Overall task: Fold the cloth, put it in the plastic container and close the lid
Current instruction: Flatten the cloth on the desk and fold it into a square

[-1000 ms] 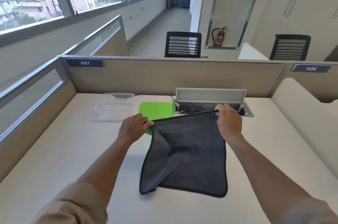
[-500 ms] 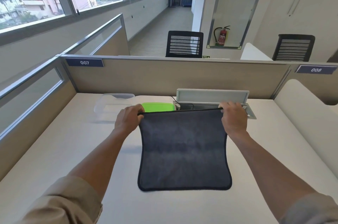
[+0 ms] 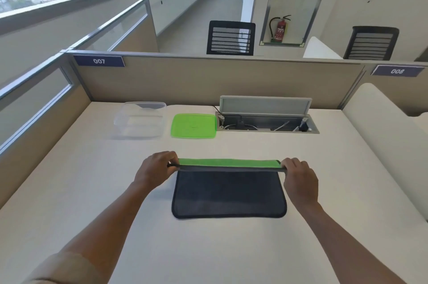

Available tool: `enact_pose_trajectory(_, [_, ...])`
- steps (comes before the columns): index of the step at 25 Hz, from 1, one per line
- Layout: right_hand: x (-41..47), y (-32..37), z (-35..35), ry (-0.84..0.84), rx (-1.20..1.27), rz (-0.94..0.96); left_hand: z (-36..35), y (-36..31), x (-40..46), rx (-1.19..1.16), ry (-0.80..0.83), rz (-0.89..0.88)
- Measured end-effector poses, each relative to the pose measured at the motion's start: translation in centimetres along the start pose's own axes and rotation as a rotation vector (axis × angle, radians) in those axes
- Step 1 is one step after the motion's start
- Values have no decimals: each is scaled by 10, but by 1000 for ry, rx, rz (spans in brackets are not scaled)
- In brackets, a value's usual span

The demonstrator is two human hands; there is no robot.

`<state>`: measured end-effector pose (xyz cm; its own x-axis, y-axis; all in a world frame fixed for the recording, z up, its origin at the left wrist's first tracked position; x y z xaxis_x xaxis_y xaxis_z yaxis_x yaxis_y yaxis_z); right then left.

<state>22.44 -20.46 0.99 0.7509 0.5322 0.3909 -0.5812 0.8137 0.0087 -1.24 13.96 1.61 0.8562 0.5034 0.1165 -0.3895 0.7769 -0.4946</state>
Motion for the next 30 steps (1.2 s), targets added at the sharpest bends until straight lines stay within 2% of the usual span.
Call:
enact_pose_trajectory(11, [-95, -11, -21, 229, -65, 11, -52, 9, -86, 149, 145, -54])
enact_pose_trajectory(20, [-116, -16, -37, 375, -80, 27, -75, 9, -107, 243, 250, -113])
enact_pose_trajectory(24, [-121, -17, -42, 402, -77, 39, -77, 11, -114, 189, 201, -80])
enact_pose_trajectory(30, [-128, -15, -47, 372, -31, 54, -88, 11, -108, 305, 185, 12])
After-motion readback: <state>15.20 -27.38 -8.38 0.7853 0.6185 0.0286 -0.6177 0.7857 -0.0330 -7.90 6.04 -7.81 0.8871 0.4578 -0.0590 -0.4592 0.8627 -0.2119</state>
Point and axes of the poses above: each hand's wrist, its own x-axis towards the middle knuckle, its own z-axis out of the back of the hand, y = z × x, the point moved 4 cm from there along x, towards the middle knuckle, and after that the axes turned 5 degrees about -x, right-handed, at the moved point
